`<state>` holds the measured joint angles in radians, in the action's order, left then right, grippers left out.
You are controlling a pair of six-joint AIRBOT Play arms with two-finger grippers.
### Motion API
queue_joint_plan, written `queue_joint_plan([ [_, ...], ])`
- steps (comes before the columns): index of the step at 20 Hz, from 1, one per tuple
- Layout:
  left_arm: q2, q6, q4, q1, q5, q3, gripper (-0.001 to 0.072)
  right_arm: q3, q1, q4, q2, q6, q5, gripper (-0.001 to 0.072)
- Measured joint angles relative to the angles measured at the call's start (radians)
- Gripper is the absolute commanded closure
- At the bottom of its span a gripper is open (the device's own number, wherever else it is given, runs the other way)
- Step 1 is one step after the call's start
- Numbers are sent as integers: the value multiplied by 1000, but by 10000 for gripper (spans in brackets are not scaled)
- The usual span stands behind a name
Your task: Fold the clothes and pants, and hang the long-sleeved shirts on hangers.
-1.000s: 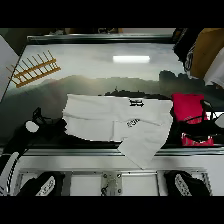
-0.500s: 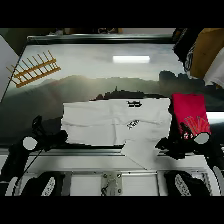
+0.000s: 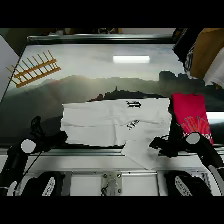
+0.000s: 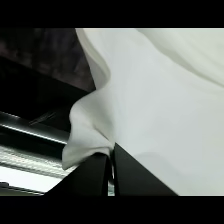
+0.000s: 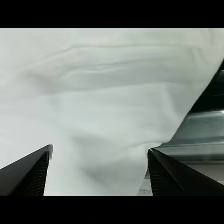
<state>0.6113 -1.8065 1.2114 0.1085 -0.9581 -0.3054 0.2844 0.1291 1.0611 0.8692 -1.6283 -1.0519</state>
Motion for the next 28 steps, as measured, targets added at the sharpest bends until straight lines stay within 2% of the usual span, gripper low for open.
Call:
queue_joint_plan([
  [1, -1, 0, 0, 0, 0, 0, 695, -1, -6, 0, 7, 0, 10, 390],
  [4, -2, 0, 0, 0, -3, 0, 695, -4, -14, 12, 20, 3, 34, 703],
  [10, -2, 0, 0, 0, -12, -13, 696, 74, -17, 70, -3, 41, -23, 700],
  [16, 31, 11, 0, 0, -27, -125, 696, 358, -17, 176, 6, 51, -177, 701],
  [22, 265, 83, 0, 0, -16, -335, 696, 660, -17, 229, 184, 54, -203, 701],
  [28, 559, 123, -3, 0, 16, -549, 695, 872, -18, 239, 415, 45, -145, 701],
])
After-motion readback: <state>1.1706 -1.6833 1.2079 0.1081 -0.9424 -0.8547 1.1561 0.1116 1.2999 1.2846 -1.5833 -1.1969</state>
